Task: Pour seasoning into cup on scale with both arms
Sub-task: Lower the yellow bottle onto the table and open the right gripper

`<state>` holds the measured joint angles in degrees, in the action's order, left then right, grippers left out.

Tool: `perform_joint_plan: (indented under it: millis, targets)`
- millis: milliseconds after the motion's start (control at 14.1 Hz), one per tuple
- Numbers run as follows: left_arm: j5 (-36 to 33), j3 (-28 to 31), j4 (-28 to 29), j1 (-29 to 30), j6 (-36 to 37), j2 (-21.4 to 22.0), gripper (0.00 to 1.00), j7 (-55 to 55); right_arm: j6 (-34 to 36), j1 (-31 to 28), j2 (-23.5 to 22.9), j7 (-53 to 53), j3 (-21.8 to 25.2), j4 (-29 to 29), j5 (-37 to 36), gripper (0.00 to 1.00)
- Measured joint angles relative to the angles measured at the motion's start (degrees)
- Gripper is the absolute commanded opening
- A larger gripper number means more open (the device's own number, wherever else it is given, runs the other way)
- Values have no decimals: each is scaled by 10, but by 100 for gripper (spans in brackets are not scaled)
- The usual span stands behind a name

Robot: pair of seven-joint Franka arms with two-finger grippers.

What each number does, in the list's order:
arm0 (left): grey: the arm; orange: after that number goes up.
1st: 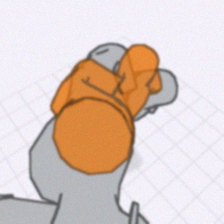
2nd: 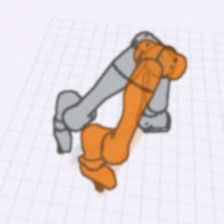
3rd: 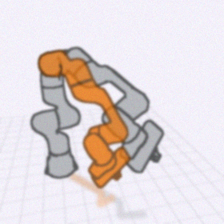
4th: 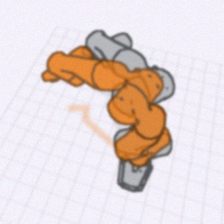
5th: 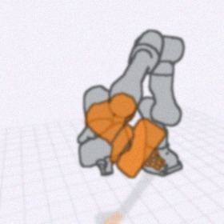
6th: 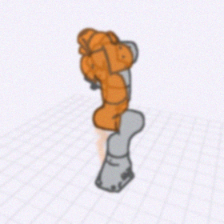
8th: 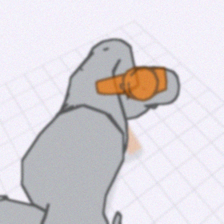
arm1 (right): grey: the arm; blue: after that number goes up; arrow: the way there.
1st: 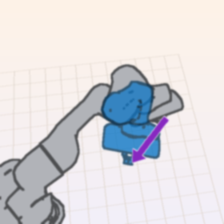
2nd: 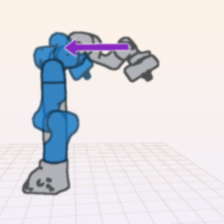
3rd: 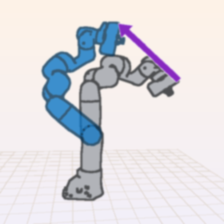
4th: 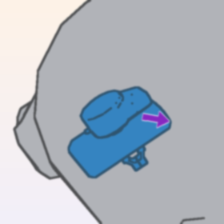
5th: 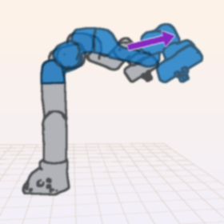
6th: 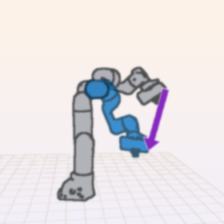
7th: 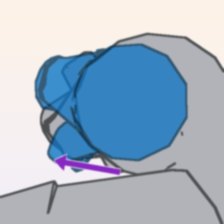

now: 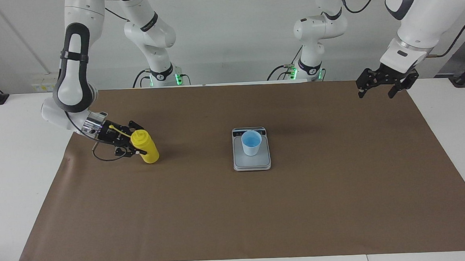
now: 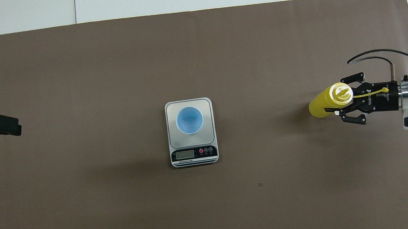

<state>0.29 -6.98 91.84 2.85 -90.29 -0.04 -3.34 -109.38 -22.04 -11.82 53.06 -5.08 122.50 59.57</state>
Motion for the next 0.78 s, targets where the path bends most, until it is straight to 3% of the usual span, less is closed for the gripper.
perform_joint_plan:
  millis: [71,283,354,425,780]
  targets:
    - [0,0,0,0,0,0,100,0,0,0,1,-10,0,2,0,53]
    - [0,0,0,0,0,0,100,0,-2,0,1,-20,0,7,0,78]
    - [0,0,0,0,0,0,100,0,-3,0,1,-21,0,7,0,94]
    - [0,0,0,0,0,0,100,0,-4,0,2,-21,0,7,0,100]
    - [0,0,0,0,0,0,100,0,-17,-5,14,-21,3,7,0,100]
